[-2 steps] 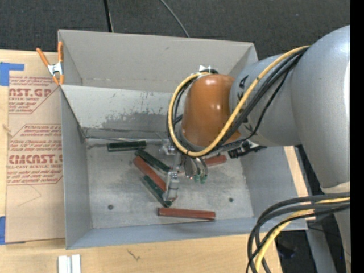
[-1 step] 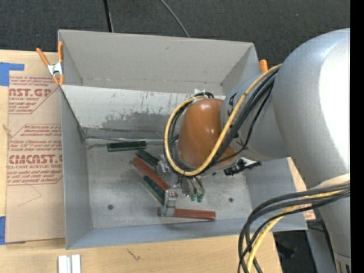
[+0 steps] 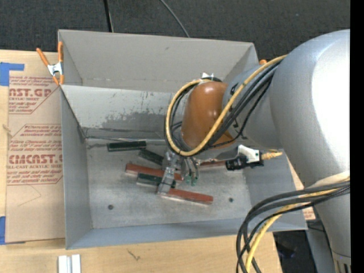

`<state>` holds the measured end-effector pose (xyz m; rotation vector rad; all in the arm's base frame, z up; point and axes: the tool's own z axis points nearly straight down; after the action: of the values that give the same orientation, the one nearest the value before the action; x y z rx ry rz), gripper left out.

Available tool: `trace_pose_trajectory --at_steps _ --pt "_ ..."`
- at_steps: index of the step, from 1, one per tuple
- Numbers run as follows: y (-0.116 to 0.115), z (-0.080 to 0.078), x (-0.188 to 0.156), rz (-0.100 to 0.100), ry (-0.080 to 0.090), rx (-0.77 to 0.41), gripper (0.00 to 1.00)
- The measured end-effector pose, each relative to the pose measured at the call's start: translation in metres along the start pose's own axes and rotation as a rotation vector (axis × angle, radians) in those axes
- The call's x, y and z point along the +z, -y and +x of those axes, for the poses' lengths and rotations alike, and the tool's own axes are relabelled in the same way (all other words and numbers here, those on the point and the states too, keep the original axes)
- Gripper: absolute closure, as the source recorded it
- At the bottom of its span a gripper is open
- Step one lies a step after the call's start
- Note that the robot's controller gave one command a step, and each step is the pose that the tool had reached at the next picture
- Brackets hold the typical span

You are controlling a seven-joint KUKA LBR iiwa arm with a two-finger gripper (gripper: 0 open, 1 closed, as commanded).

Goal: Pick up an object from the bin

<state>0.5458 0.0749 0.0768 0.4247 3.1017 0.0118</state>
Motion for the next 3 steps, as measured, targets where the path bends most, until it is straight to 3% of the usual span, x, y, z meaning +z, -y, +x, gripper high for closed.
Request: trace_pose_trajectory --at_steps 3 --pt "0.0001 0.0006 -0.0003 0.000 0.001 -0.006 1.00"
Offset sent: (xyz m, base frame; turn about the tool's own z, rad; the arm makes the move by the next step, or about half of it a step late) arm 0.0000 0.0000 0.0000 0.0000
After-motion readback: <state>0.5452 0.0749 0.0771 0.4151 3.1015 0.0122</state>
